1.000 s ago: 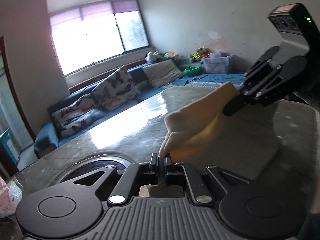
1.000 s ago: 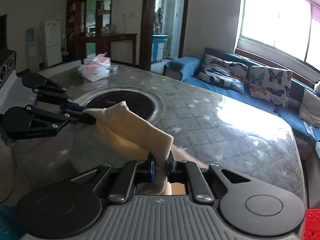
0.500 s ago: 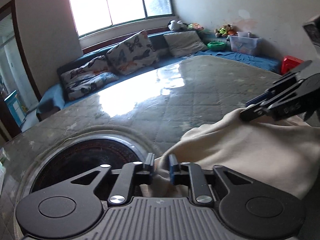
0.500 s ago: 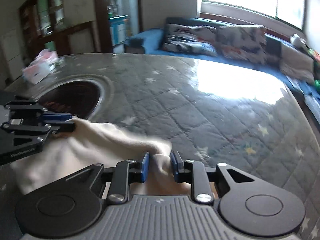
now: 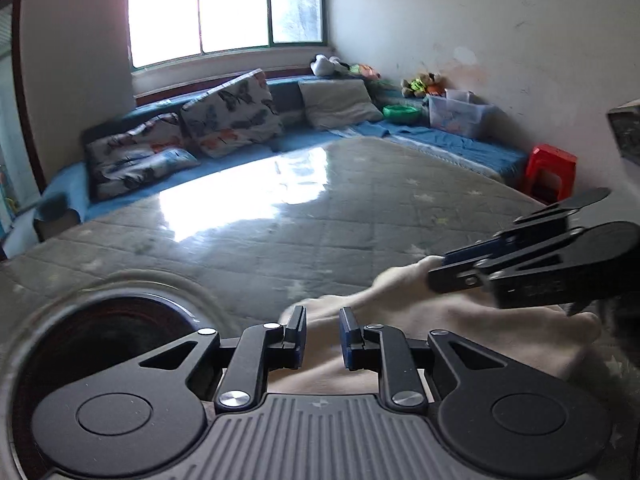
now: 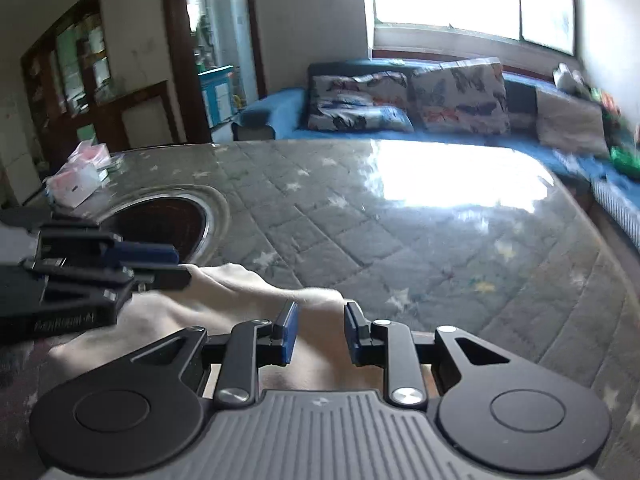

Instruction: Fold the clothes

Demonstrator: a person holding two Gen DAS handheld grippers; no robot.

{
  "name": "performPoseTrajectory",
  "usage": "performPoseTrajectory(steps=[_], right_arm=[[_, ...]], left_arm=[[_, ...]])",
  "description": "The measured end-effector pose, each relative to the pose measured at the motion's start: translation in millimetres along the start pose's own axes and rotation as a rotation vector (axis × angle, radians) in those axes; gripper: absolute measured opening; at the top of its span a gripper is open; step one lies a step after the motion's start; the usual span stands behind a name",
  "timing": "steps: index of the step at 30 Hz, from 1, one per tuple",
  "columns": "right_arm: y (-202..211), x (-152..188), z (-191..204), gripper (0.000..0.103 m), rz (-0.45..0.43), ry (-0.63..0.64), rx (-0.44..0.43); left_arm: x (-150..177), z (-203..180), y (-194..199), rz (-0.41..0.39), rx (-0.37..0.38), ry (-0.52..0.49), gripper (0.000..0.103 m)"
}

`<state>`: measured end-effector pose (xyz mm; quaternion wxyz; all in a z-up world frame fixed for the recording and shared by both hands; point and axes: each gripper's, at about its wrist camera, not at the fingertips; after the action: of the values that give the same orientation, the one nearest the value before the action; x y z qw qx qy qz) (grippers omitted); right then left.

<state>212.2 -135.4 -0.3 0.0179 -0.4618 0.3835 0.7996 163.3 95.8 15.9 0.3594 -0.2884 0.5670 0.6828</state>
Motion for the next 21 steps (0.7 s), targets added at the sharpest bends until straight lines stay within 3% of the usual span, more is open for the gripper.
performPoseTrajectory(steps=[9,13,18,21], right_arm=[[7,5,-21,0.019,-0.036,-0.054,0.045],[30,12,-19,0.02,-0.048,-0.034,0.072],[39,29,-14,0.019,0.005,-0.018,0.063],[34,36,-24,0.02,0.007,-0.051,0.112]], left_arm=[[7,4,-25,0.064,-0.046,0.021,0.021],[7,3,-24,0.058,-0.057,0.018,0.02],[10,1,-10,0.04,-0.064,0.02,0.021],[12,1,2,0.027,-0.066,0.026,0.029]])
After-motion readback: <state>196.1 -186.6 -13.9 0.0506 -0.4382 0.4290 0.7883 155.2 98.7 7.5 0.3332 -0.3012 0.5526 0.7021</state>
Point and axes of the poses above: each gripper's, at about its wrist camera, not at the fingertips, and y roughly against the way its jaws point, z to its left, x to its underside, and after that the axes turned 15 degrees about -x, right-handed
